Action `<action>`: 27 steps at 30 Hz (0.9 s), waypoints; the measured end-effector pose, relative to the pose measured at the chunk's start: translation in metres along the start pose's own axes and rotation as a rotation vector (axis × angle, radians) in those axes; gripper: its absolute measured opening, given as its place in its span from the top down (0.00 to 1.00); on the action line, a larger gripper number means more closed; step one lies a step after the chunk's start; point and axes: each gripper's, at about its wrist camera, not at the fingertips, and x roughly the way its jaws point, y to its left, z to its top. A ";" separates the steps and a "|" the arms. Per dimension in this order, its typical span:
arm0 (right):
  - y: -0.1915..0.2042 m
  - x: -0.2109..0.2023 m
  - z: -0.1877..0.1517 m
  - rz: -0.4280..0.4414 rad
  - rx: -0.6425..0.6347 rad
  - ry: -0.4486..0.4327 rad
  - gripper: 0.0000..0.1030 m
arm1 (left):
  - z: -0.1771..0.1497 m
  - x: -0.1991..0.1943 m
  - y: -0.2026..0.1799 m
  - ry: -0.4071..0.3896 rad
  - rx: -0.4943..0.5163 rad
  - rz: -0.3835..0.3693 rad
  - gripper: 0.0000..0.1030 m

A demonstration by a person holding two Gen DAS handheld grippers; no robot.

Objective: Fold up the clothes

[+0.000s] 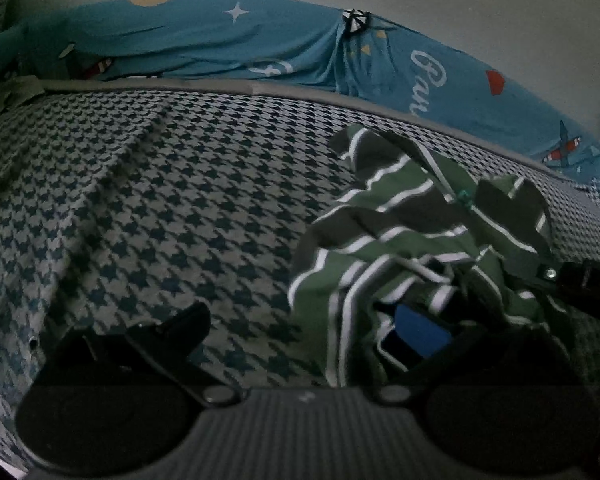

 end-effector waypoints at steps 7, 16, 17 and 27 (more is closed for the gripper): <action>0.017 0.022 -0.012 -0.009 -0.087 0.035 0.50 | -0.002 0.002 -0.004 0.008 0.017 -0.013 0.00; 0.011 0.022 -0.013 -0.079 -0.099 0.039 0.85 | 0.000 0.003 -0.006 0.013 0.025 -0.007 0.00; 0.010 0.019 -0.013 -0.077 -0.094 0.035 0.86 | 0.000 0.004 -0.006 0.014 0.026 -0.005 0.00; -0.008 -0.023 0.001 -0.176 -0.024 -0.109 0.92 | 0.001 0.009 -0.007 0.024 0.034 0.017 0.00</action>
